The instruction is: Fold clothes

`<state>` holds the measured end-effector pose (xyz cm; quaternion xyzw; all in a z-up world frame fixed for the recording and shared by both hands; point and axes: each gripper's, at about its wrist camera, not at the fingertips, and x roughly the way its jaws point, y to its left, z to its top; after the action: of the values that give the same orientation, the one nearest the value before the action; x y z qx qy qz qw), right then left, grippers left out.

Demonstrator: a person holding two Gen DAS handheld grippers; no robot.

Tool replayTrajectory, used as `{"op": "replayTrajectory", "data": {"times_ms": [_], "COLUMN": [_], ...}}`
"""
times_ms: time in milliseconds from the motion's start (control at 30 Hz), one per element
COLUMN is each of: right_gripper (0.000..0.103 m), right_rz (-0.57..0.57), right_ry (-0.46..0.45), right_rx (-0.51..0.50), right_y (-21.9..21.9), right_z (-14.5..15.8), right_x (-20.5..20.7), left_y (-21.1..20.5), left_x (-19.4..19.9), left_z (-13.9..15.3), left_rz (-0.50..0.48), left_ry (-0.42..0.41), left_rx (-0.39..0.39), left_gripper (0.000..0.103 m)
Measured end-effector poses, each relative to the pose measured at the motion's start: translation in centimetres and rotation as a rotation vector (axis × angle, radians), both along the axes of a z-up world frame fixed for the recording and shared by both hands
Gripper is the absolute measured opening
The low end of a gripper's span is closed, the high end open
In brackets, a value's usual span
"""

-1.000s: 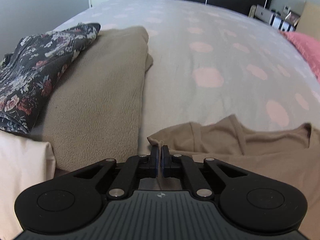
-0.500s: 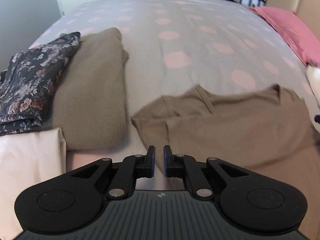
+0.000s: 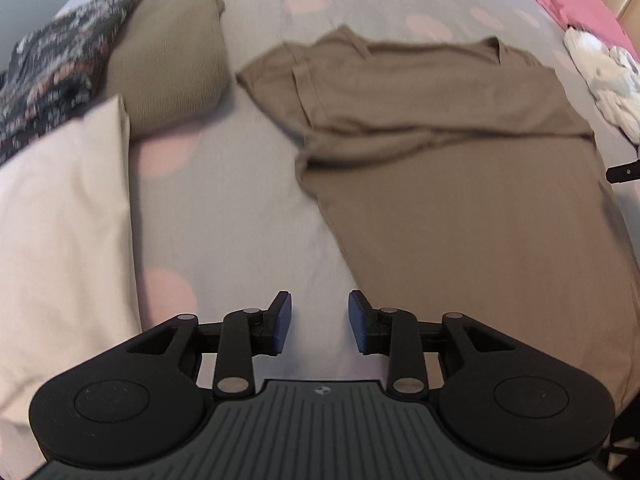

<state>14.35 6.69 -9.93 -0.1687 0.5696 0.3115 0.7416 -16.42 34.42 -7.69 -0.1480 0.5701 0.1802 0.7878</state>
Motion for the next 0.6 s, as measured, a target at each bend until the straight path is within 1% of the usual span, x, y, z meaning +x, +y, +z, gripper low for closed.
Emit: {"op": "replayTrajectory", "data": {"times_ms": [67, 100, 133, 167, 300, 333, 467, 533, 600], "right_gripper": [0.035, 0.039, 0.043, 0.049, 0.049, 0.049, 0.053, 0.053, 0.053], "right_rz": [0.008, 0.010, 0.010, 0.009, 0.033, 0.042, 0.073, 0.069, 0.059], "right_ry": [0.013, 0.022, 0.032, 0.043, 0.074, 0.078, 0.047, 0.055, 0.071], "right_rx": [-0.018, -0.024, -0.029, -0.034, -0.090, -0.105, -0.122, -0.128, -0.136], "right_y": [-0.6, -0.9, -1.3, -1.7, -3.1, -3.4, -4.6, -5.3, -6.0], "right_z": [-0.3, -0.4, -0.6, -0.8, -2.0, -2.3, -2.5, -2.5, -2.6], "right_x": [-1.1, -1.6, -2.2, -2.7, -5.2, -5.8, -7.6, -8.1, -8.6], "left_y": [-0.6, -0.9, -1.3, -1.6, -3.0, -3.4, -4.9, -5.6, -6.2], "left_x": [-1.0, -1.5, -1.8, -2.1, -2.9, -3.0, -3.3, -3.5, -3.7], "left_z": [-0.3, -0.5, -0.6, -0.8, -1.4, -1.7, -2.7, -3.1, -3.0], "left_rz": [-0.006, -0.009, -0.014, -0.020, -0.035, -0.043, -0.072, -0.085, -0.107], "left_ry": [0.012, 0.018, 0.024, 0.029, 0.044, 0.053, 0.094, 0.111, 0.109], "left_rx": [-0.014, -0.022, -0.033, -0.043, -0.074, -0.071, -0.054, -0.051, -0.049], "left_gripper": [0.030, 0.031, 0.035, 0.040, 0.041, 0.042, 0.042, 0.042, 0.042]}}
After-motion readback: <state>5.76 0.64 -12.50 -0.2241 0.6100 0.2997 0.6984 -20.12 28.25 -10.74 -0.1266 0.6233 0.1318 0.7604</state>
